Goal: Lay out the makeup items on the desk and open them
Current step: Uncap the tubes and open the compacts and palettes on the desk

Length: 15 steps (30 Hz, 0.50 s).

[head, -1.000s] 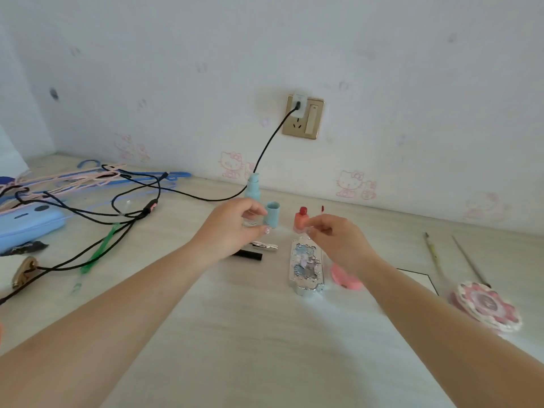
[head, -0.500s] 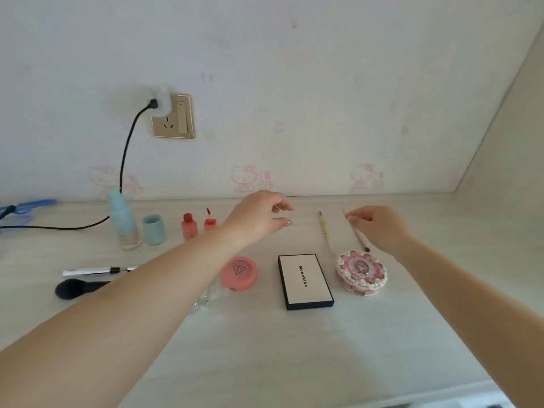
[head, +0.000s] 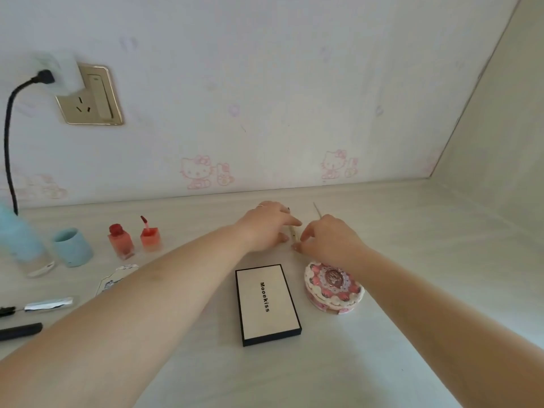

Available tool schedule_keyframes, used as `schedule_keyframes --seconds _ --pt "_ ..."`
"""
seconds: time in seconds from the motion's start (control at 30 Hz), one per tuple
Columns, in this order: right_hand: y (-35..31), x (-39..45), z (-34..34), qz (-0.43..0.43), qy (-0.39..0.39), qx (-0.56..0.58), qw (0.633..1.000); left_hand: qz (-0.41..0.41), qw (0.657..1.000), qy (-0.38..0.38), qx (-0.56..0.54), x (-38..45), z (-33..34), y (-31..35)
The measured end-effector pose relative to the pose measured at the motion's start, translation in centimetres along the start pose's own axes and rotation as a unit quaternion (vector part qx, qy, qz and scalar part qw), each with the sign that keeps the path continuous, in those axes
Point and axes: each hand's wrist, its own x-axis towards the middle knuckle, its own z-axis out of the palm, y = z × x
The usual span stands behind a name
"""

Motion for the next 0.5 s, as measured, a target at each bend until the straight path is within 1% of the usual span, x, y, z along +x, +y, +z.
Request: schedule_keyframes --seconds 0.07,0.2,0.37,0.5 --pt "-0.2 0.4 0.4 0.004 -0.001 -0.012 1.0 0.017 1.0 0.002 0.01 0.3 0.2 -0.6" --pt "-0.5 1.3 0.6 0.0 0.004 -0.035 0.999 0.046 0.997 0.056 0.007 -0.1 0.3 -1.1" --pt "-0.8 1.7 0.9 -0.011 0.023 0.002 1.0 0.049 0.994 0.087 0.048 -1.6 0.0 -1.2" --pt "-1.6 0.1 0.4 -0.082 0.068 0.064 0.992 0.022 0.992 0.121 -0.025 -4.2 -2.1 -0.7"
